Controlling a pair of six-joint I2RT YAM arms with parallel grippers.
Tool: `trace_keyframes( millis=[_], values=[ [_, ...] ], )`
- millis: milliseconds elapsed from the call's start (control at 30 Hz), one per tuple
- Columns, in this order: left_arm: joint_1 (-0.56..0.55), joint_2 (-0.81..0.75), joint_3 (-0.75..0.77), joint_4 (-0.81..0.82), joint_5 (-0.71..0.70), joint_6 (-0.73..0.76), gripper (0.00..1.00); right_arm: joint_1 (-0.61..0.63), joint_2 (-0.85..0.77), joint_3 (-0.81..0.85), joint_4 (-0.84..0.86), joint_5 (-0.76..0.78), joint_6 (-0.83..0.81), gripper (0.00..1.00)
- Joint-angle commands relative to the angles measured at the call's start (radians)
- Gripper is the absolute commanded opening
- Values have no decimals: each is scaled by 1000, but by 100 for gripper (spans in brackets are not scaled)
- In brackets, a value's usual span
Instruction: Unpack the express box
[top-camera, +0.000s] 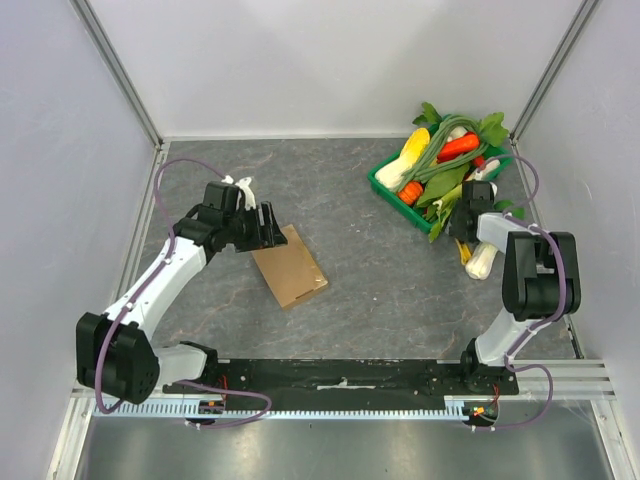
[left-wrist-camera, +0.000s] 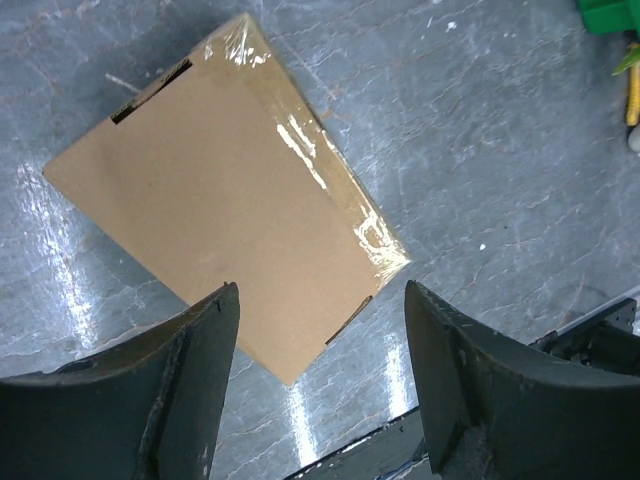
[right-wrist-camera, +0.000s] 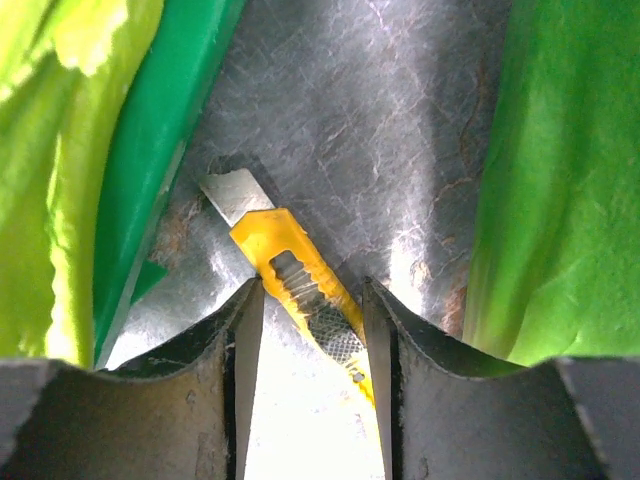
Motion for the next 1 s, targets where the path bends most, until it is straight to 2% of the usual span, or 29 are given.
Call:
trace_keyframes(
  millis=[0, 267, 500, 600, 633, 833, 967],
  values=[
    [-3, -41, 58, -13, 22, 25, 73, 10, -22, -78, -153, -5, 41, 49],
    [-1, -55, 68, -10, 45, 14, 74, 100, -94, -160, -292, 43, 162, 46],
    [-1, -73, 66, -12, 74, 5, 74, 161, -140, -245, -300, 52, 237, 48],
    [-3, -76, 66, -12, 88, -3, 74, 190, -165, -275, -298, 66, 254, 43],
    [-1, -75, 66, -10, 91, -7, 74, 206, -174, -288, -300, 69, 263, 37],
    [-1, -75, 63, -10, 127, -30, 74, 249, -280, -337, -315, 60, 288, 19],
    [-3, -70, 62, -4, 169, -44, 74, 302, -393, -358, -332, -12, 280, 14]
  ],
)
